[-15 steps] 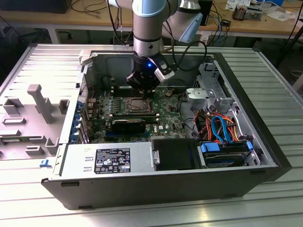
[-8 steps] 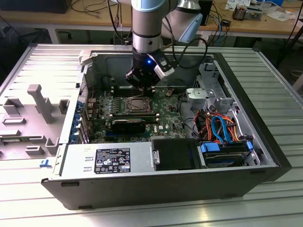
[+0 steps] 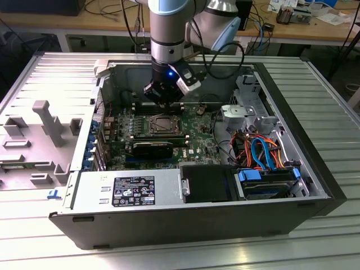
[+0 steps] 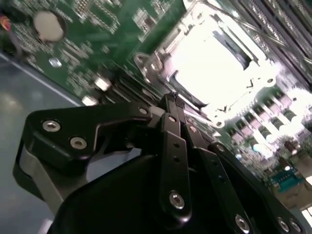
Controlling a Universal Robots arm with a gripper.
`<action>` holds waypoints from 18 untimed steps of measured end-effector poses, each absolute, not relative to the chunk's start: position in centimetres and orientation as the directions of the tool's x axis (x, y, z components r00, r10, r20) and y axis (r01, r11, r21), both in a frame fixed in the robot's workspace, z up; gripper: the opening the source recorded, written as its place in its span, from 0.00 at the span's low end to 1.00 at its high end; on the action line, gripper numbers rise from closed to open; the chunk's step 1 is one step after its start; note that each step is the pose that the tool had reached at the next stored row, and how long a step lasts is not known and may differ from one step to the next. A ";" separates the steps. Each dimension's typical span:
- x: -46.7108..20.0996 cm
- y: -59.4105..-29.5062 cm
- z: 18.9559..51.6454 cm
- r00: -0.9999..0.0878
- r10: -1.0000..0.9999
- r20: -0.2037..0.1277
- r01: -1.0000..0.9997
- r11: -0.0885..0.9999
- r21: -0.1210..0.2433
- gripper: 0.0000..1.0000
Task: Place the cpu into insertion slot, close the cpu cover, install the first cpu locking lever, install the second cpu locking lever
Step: 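Install the second cpu locking lever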
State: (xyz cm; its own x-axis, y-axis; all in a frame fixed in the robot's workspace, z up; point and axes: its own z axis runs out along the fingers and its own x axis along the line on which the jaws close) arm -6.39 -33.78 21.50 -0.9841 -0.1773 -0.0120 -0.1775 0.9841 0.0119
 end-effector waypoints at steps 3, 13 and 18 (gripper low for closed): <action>-7.6 -33.8 21.5 -0.984 -0.177 -0.016 -0.177 0.984 0.032 0.11; -9.8 -34.0 21.9 -0.984 -0.177 -0.028 -0.178 0.983 0.054 0.11; -9.8 -34.9 22.0 -0.984 -0.177 -0.029 -0.178 0.983 0.053 0.11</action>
